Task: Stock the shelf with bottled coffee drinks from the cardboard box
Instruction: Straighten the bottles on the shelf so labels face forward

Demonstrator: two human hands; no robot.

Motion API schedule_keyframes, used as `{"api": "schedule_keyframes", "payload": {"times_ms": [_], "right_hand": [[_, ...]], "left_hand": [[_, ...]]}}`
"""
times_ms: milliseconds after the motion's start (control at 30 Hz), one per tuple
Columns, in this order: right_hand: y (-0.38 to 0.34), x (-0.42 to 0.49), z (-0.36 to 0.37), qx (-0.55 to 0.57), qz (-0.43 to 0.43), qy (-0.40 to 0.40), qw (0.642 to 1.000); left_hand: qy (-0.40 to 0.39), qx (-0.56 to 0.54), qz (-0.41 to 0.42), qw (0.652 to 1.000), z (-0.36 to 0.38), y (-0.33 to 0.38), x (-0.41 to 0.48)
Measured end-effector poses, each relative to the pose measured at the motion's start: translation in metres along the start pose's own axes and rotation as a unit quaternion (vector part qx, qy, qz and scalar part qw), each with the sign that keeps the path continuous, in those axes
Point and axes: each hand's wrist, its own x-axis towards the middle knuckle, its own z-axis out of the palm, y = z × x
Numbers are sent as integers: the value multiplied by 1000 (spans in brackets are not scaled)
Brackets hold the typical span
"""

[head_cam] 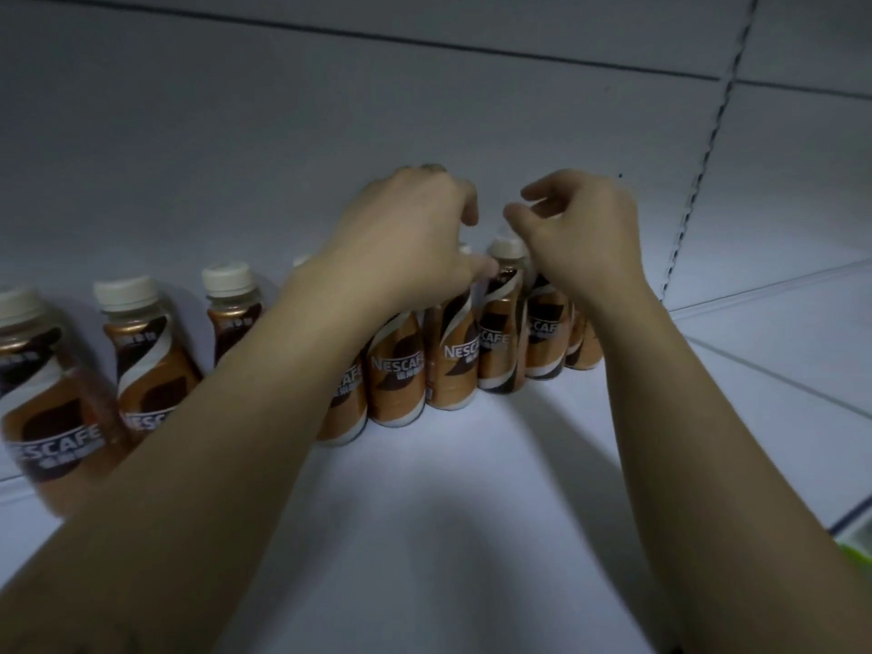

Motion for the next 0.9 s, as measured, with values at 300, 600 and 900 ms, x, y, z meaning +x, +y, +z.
{"api": "schedule_keyframes", "payload": {"times_ms": [300,600,900], "right_hand": [[65,-8,8,-23,1,60,998],[79,-1,23,-122,38,22,992],[85,-4,20,-34,42,20,998]], "left_hand": [[-133,-63,-9,989,31,31,49],[-85,-69,-3,994,46,29,59],[-49,-126,-4,991,50,38,53]]}}
